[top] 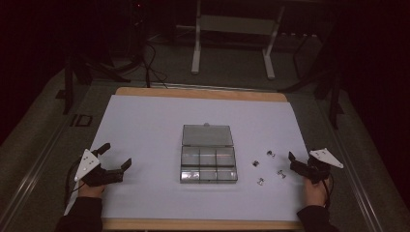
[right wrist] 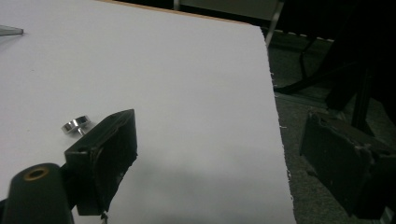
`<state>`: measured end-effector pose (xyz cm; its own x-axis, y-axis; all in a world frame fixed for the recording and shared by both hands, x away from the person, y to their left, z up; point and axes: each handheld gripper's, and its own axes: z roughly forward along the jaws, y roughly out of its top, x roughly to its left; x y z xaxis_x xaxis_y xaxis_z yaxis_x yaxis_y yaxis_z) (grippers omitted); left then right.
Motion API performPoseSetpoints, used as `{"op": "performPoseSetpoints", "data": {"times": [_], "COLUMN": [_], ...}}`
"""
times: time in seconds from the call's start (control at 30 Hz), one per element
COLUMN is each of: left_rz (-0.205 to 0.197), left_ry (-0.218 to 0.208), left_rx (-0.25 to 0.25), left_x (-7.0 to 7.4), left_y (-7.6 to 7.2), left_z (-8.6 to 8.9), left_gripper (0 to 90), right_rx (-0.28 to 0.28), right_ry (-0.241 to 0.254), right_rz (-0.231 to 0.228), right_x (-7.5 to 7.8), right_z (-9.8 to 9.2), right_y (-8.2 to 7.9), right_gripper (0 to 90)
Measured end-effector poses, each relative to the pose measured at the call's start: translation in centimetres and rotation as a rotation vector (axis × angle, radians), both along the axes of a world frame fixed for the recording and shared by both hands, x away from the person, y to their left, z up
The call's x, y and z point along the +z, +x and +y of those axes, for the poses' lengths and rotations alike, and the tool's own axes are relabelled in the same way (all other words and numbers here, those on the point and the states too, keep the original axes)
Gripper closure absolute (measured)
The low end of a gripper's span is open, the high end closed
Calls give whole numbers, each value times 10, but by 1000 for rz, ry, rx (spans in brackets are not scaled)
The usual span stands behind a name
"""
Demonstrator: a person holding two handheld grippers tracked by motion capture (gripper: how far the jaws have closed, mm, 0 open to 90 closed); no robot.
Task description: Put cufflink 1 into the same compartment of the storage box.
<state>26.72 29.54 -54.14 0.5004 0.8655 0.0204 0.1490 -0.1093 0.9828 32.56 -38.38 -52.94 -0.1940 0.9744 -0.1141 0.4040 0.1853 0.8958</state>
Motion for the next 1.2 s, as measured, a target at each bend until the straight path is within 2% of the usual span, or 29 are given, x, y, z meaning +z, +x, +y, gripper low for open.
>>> {"op": "performPoseSetpoints", "data": {"times": [0.03,0.13,0.37,0.4,0.43,0.5,0.53,0.57,0.63,0.67,0.73,0.77,0.8,0.83,0.87,0.9,0.93,1.0,1.07,1.13,1.17,1.2], "left_rz": [0,0,-1,-1,-2,-5,-6,-7,-7,-8,-8,-8,-8,-8,-9,-8,-8,-8,-8,-8,-9,-9], "left_ry": [0,-2,-2,-2,-2,1,1,1,1,1,2,2,2,2,2,2,2,2,2,2,2,2], "left_rx": [0,-3,-4,-3,-4,-5,-5,-5,-5,-6,-7,-7,-7,-7,-8,-8,-8,-8,-8,-9,-9,-9], "left_x": [0,0,0,0,0,0,0,0,0,0,0,0,0,0,0,0,0,0,0,0,0,0], "left_y": [0,0,0,0,0,0,0,-1,-1,-1,-1,-1,-1,-1,-1,-1,-1,-1,-1,-1,-1,-1], "left_z": [0,0,0,0,0,0,0,0,0,0,0,0,0,0,0,0,0,0,0,0,0,0], "left_gripper": [17,16,16,16,16,16,16,17,16,17,16,16,16,16,16,16,16,16,17,17,17,16], "right_rx": [0,2,-8,4,4,-6,-6,-10,-11,-8,-10,-10,-16,-16,-11,-10,-10,-8,-6,-7,-9,-12], "right_ry": [0,45,55,52,52,22,22,12,16,27,55,55,89,89,99,68,68,27,27,-14,-35,-29], "right_rz": [0,20,48,76,76,115,115,142,152,166,227,227,301,301,330,358,358,386,394,401,422,456], "right_x": [0,1,5,6,6,8,8,11,12,14,19,19,23,23,25,28,28,33,36,41,45,47], "right_z": [0,-4,-6,-7,-7,-9,-9,-11,-12,-13,-15,-15,-18,-18,-19,-19,-19,-20,-20,-20,-19,-18], "right_y": [0,1,3,5,5,6,6,7,7,7,7,7,8,8,9,10,10,12,12,12,13,13], "right_gripper": [115,115,115,115,115,118,118,128,130,137,143,143,144,144,144,143,143,143,143,142,141,140]}}
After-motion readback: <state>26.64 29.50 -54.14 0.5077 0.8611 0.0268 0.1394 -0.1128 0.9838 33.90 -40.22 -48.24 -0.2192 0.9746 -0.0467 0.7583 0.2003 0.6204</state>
